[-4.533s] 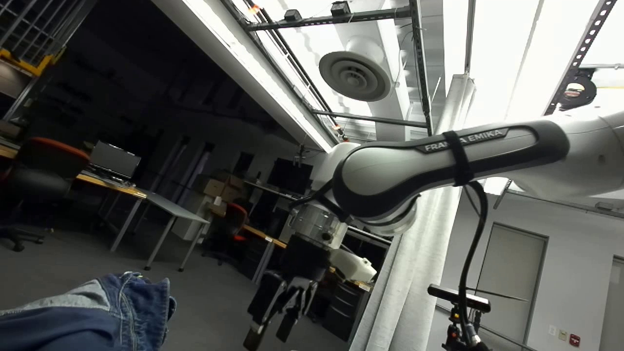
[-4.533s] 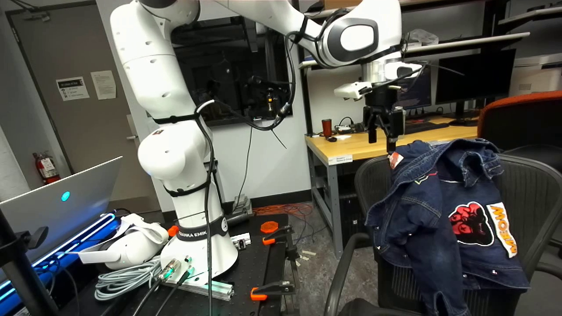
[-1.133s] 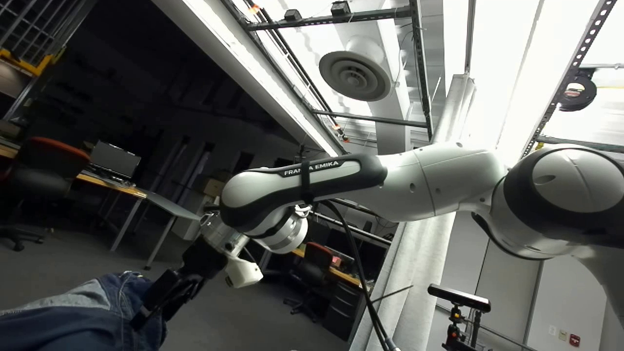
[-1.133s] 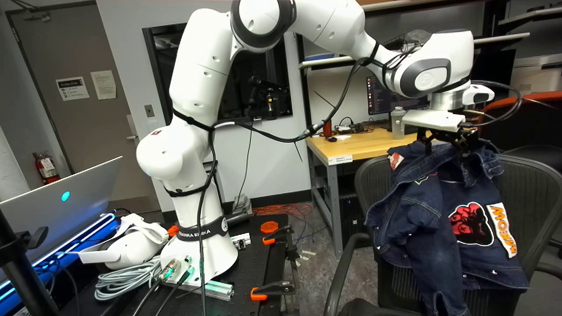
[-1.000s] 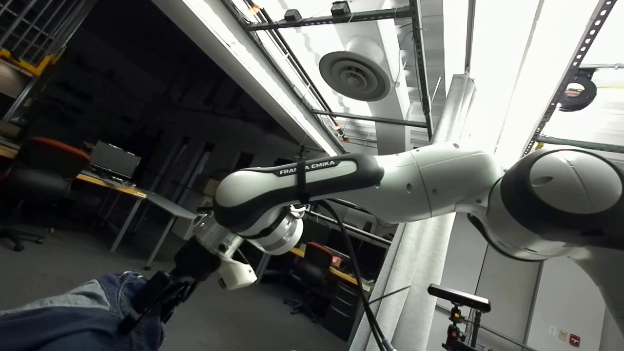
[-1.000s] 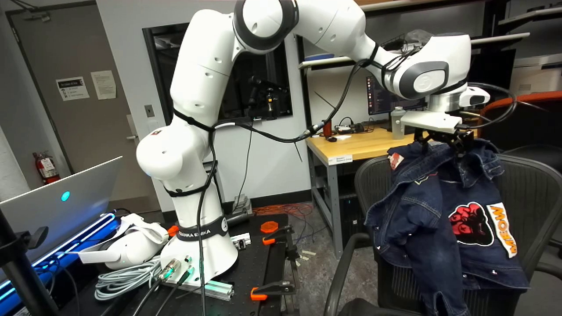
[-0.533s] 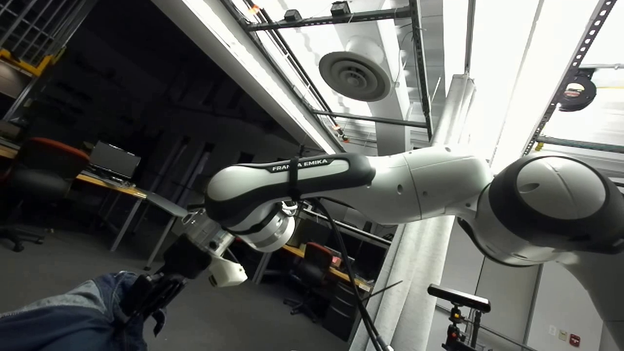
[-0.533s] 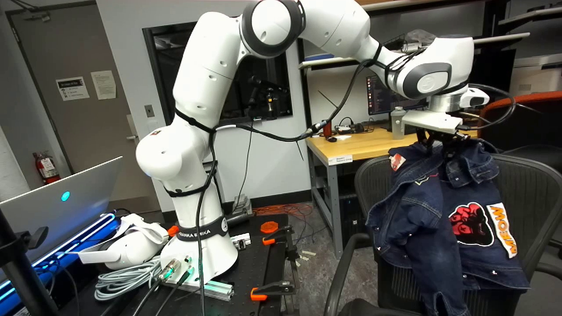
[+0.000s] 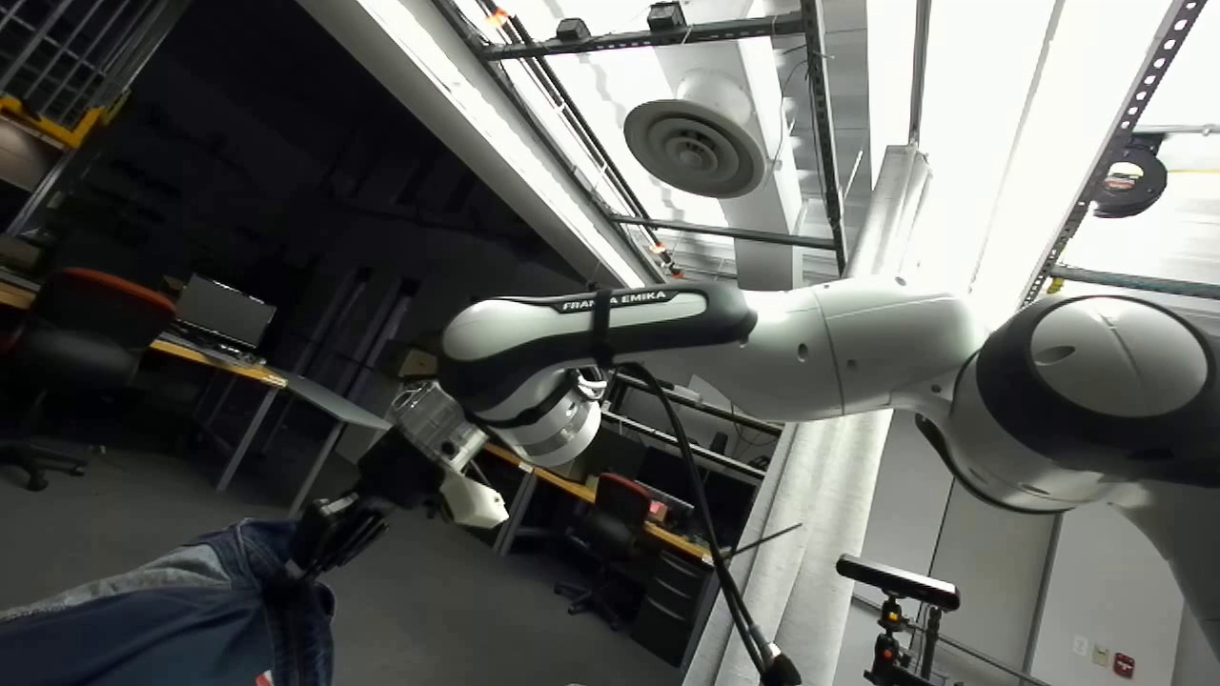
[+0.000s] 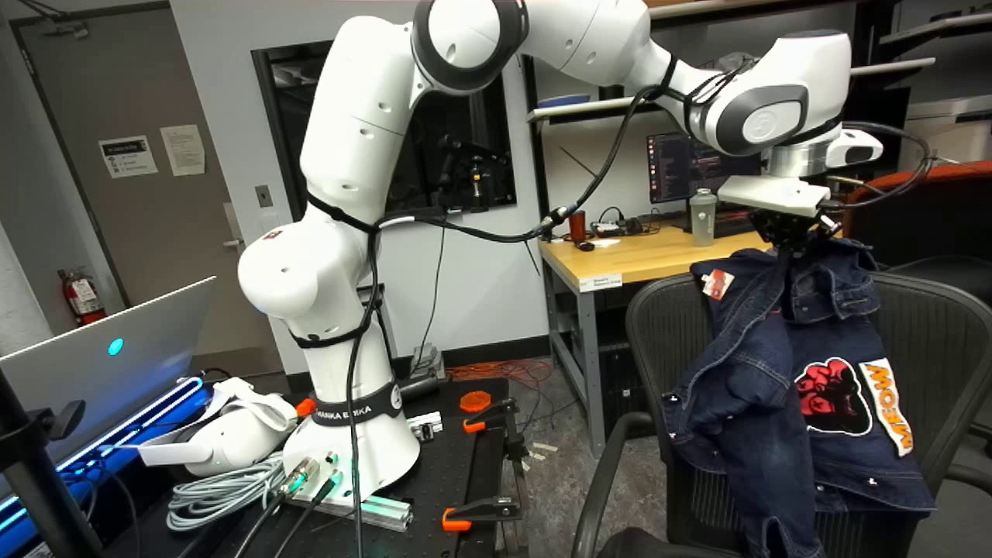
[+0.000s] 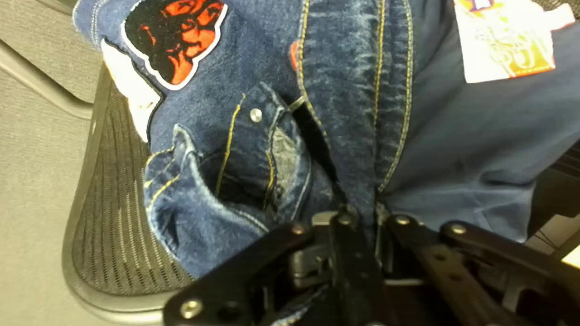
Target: Remove the jean jacket from the backrest of the black chair
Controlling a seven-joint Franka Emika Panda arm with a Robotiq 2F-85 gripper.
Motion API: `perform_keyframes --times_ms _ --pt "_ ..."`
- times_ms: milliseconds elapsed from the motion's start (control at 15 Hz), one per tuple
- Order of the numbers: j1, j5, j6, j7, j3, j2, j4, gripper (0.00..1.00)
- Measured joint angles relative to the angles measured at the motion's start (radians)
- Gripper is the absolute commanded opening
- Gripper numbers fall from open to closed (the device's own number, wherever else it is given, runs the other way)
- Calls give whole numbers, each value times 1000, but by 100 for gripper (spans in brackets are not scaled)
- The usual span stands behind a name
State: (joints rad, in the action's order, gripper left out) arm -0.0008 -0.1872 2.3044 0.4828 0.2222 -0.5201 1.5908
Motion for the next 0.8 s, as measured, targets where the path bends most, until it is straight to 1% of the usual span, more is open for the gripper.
perform_keyframes --times_ms 267,467,800 --pt "-29 -40 0 0 -3 78 16 3" --pt "-51 -62 0 -7 -17 147 24 3" --pt "-84 -72 -25 -36 -82 258 23 3"
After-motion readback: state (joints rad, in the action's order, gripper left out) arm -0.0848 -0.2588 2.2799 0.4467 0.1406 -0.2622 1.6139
